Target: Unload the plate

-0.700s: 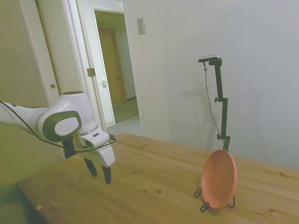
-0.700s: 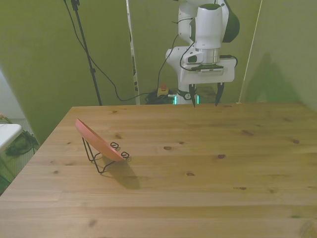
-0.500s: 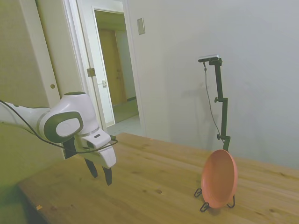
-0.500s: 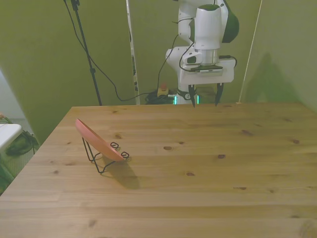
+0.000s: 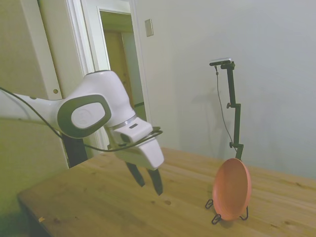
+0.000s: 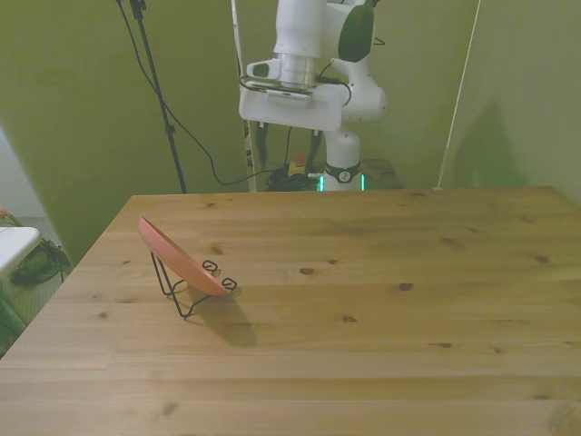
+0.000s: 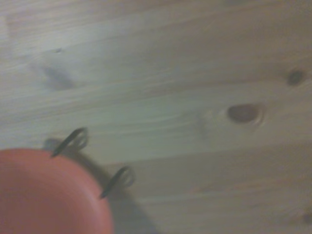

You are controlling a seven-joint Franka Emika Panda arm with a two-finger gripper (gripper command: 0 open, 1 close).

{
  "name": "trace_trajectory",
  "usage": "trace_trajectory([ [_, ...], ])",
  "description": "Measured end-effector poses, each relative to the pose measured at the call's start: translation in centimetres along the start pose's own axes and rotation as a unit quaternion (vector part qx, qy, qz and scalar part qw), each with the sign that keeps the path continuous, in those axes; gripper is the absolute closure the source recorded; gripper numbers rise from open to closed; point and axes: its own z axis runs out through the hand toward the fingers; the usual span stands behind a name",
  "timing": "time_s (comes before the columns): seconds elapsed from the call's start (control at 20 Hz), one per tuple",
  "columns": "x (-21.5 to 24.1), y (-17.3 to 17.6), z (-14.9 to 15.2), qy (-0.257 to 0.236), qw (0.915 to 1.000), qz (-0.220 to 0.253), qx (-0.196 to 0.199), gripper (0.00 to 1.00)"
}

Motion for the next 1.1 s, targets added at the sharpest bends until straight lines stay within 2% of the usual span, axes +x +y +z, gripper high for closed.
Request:
trace_trajectory([
  [0.2,7.2,-0.6,0.2,0.018,0.9993,0.033,-0.004,0.0],
  [0.35,11.0,-1.9,0.9,0.026,0.9988,0.041,-0.01,0.0],
  [0.4,11.5,-3.2,0.6,0.025,0.9991,0.032,-0.011,0.0],
  [0.55,11.1,-3.5,0.5,0.028,0.9993,0.01,-0.023,0.0],
  [0.75,12.4,-2.6,-0.4,0.066,0.9959,-0.033,-0.052,0.0],
  [0.95,15.9,-0.8,0.5,0.114,0.9911,-0.054,-0.045,0.0],
  [1.1,18.4,-0.6,2.3,0.129,0.9902,-0.046,-0.027,0.0],
])
